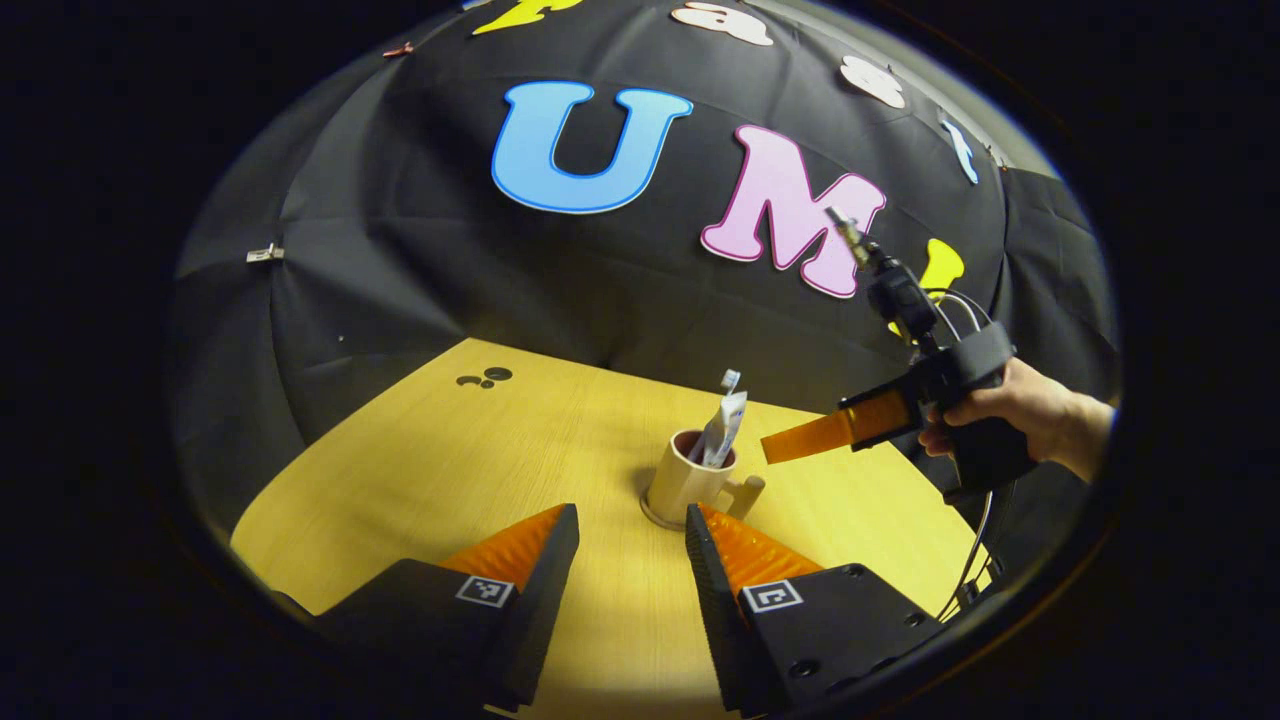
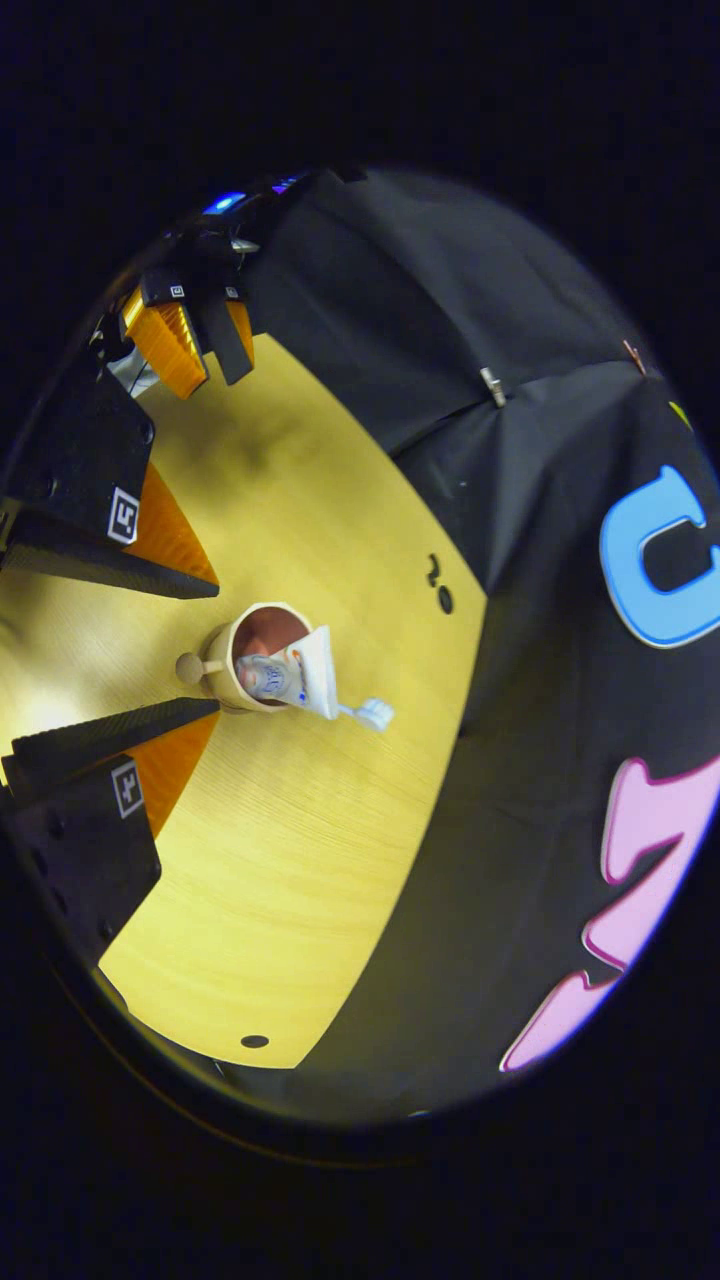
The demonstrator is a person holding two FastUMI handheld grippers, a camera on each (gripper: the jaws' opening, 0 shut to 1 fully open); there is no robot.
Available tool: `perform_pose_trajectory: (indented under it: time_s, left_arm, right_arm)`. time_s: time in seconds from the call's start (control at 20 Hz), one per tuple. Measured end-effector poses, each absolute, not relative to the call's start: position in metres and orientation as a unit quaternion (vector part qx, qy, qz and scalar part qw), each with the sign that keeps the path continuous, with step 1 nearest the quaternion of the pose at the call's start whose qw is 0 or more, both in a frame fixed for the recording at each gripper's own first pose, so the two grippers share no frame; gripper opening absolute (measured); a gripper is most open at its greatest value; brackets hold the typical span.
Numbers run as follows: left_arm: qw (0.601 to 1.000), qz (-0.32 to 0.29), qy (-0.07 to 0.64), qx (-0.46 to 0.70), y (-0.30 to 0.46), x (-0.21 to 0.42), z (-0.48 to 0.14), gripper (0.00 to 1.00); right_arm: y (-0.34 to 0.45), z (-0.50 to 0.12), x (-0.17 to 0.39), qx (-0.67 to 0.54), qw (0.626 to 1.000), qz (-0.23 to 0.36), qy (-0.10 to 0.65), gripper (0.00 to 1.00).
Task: Put the toothbrush and toothpaste on the desktop into the cup, then pick up the cup and place it on the coaster on the desktop.
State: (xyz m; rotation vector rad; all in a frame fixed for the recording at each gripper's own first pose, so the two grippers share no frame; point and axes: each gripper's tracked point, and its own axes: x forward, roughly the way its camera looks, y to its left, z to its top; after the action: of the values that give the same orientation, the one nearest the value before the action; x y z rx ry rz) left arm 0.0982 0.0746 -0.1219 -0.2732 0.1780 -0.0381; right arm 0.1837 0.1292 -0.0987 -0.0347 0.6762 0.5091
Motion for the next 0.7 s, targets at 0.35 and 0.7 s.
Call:
perform_pose_trajectory:
  time_s: [0.35,0.7]
  left_arm:
    - [0.989,-0.046,0.07,-0.118,0.057,0.086,-0.061,0.69]
    - [0.992,-0.084,0.039,-0.085,0.031,0.07,-0.02,0.76]
  right_arm:
    - [0.11,-0.016,0.132,0.005,0.947,0.237,0.216,0.66]
    - [0.107,0.013,0.093,0.006,0.962,0.227,0.154,0.71]
